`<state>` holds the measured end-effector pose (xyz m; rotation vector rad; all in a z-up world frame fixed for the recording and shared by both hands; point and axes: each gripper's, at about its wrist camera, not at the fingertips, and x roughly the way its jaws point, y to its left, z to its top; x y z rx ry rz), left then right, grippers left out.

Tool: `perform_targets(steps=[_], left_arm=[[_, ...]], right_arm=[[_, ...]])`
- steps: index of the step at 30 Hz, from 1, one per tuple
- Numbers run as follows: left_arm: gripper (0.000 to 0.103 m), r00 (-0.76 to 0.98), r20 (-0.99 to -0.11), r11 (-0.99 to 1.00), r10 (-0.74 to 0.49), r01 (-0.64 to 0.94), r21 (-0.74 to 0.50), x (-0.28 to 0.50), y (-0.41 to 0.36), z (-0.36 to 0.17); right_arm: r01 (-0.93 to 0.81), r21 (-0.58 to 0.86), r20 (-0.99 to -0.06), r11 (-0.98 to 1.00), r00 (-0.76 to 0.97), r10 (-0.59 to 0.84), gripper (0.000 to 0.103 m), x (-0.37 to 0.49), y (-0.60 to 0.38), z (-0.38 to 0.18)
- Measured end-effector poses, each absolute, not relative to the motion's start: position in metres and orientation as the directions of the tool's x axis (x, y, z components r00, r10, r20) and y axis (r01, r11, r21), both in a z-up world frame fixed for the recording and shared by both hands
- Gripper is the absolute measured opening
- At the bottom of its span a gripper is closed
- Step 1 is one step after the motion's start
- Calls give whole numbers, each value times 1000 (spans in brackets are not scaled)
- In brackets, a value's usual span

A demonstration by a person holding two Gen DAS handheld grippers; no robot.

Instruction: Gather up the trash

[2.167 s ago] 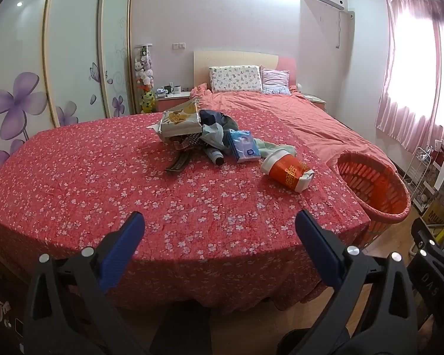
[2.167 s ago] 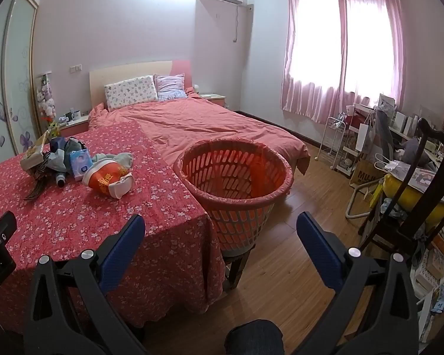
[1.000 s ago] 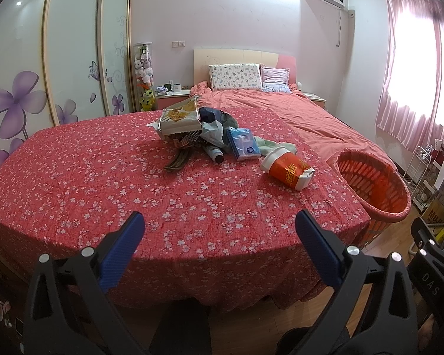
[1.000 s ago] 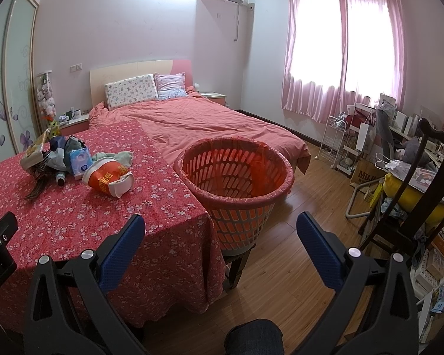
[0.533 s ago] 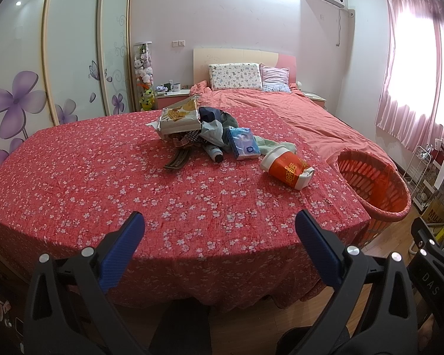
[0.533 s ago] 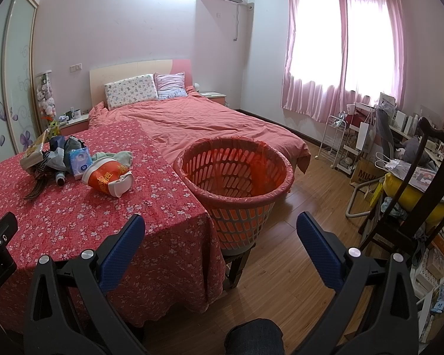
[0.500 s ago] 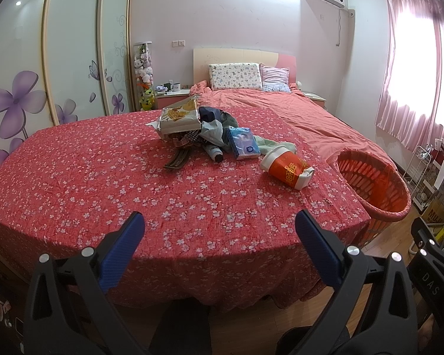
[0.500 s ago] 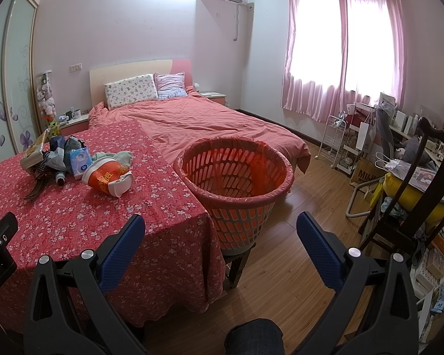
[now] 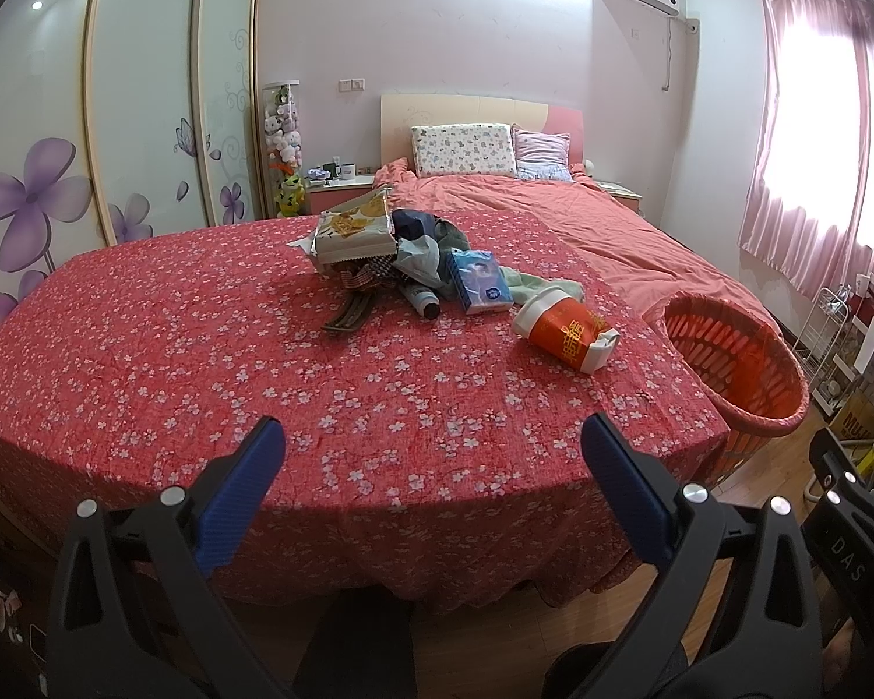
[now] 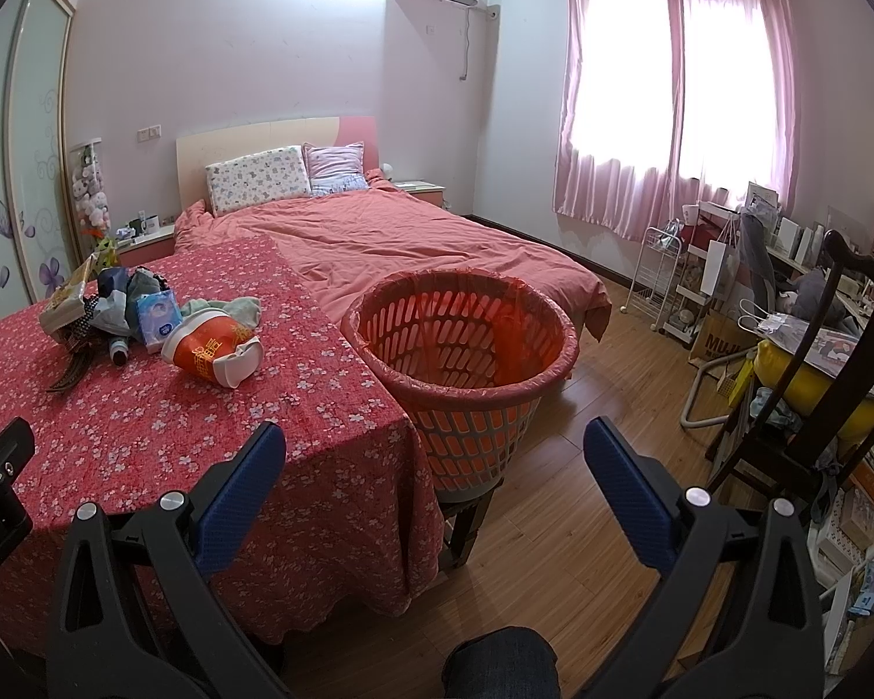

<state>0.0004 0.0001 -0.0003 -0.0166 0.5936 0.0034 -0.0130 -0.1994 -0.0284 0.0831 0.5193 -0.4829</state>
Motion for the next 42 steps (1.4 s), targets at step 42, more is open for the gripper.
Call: perform_targets(steps=[42], left_arm=[[99,773,-627,987,97,-155,-39,68,68,-30]], right_arm=[[307,41,-550,951,802,-235,101,63,-192,-39]])
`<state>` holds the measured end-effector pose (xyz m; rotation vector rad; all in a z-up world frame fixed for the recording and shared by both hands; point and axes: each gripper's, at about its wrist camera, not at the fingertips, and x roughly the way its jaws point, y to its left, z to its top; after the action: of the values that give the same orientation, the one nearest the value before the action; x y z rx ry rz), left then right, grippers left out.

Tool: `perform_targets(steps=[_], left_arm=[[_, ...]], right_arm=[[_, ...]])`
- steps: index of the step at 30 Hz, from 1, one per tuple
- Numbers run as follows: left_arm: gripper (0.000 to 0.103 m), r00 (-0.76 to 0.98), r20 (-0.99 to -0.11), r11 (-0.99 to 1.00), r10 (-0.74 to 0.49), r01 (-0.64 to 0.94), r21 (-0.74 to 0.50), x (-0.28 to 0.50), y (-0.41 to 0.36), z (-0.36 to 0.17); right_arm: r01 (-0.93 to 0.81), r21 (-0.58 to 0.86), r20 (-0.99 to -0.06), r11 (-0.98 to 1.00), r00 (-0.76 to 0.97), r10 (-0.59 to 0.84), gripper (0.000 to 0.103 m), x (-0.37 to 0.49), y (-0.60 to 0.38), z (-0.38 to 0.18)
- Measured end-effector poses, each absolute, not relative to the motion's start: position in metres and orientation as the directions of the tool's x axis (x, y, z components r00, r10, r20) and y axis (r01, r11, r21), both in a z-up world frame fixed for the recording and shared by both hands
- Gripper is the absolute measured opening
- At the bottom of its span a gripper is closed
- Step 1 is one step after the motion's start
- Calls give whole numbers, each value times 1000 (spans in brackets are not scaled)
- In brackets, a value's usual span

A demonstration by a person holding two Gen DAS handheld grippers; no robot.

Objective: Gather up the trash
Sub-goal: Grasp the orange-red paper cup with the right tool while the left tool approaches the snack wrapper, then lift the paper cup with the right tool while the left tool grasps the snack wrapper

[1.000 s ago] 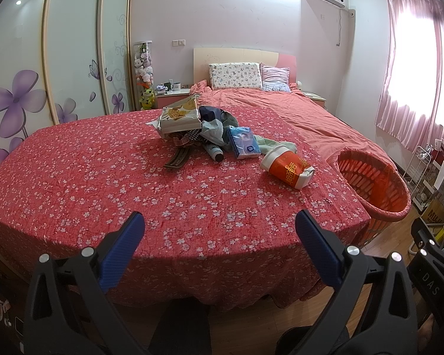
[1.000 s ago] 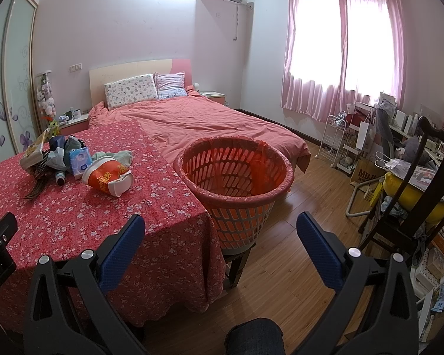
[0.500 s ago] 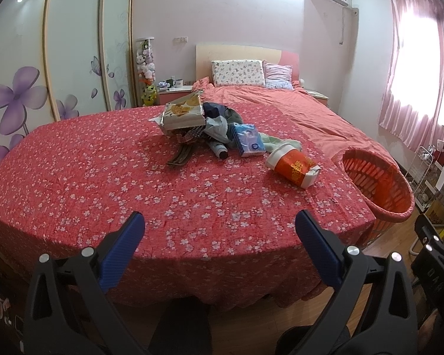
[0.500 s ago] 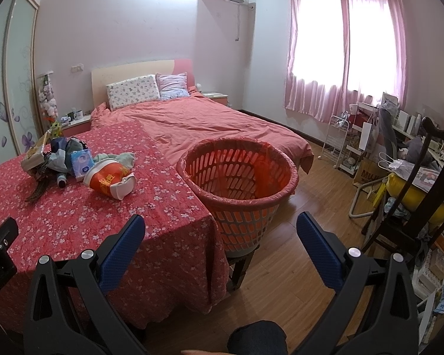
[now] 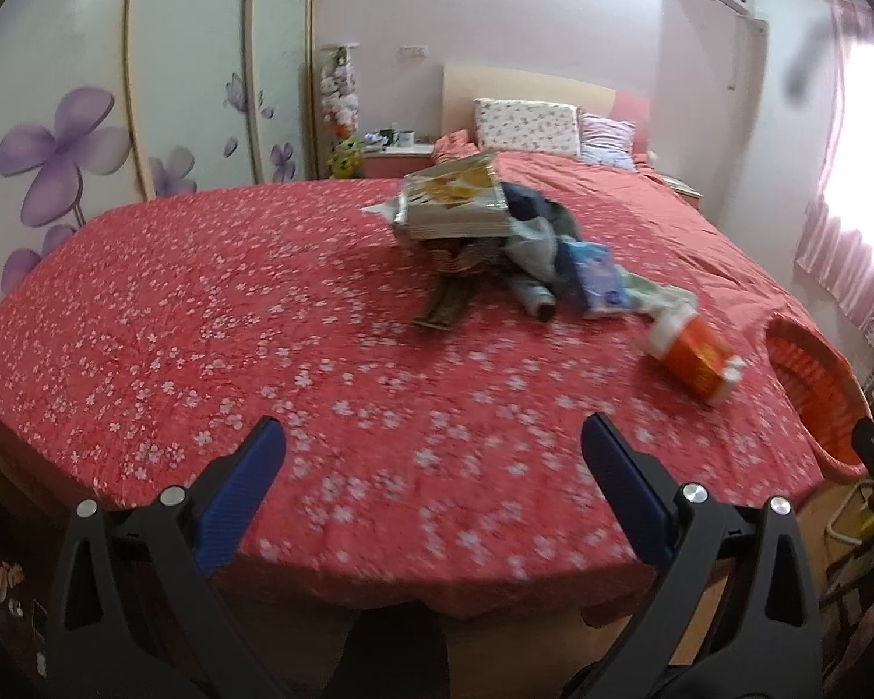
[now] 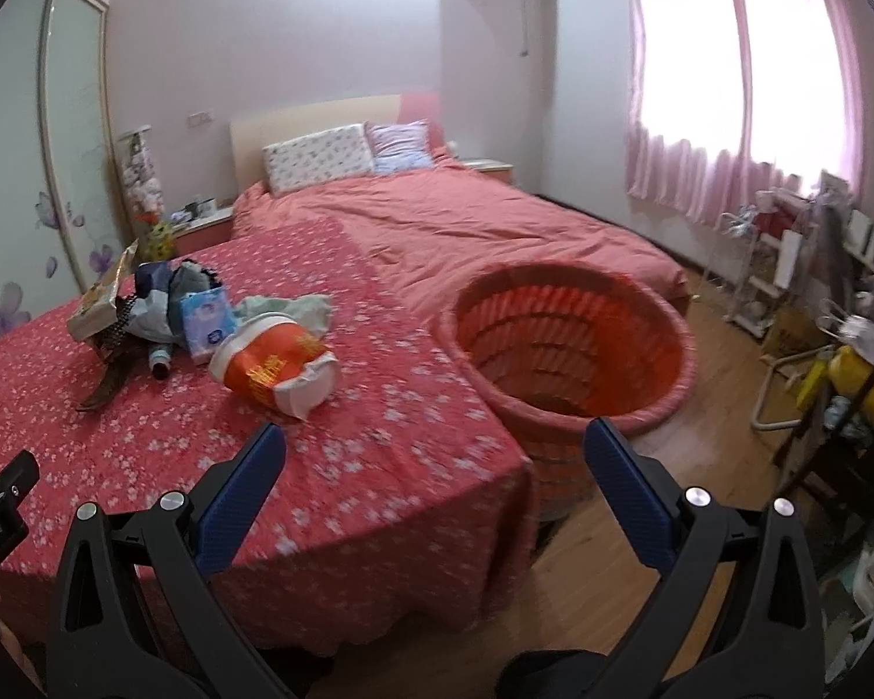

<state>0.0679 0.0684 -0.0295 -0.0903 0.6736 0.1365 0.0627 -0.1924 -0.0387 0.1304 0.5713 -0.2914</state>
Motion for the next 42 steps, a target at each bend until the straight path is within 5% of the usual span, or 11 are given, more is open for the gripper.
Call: perform_targets(steps=[11,29,33,42], left_arm=[[99,753,-651,976,97,-200,-85,101,104,-40],[99,714,-697,973,67,-202,-114,129,117,-58],[99,725,-685,975,77,-199,-102,133,119,-54],[99,764,-643,981,56,-161,-106,159,121,-32]], right_arm=[[105,59,-648,993,760,-41,101,148,-177,-64],[-5,77,-731,997,680,60,98,210,-142,-83],[-16,33,-744,999,667,36,77,213,-133,-87],[6,57,-738,998,674,39,74,208,-139,-85]])
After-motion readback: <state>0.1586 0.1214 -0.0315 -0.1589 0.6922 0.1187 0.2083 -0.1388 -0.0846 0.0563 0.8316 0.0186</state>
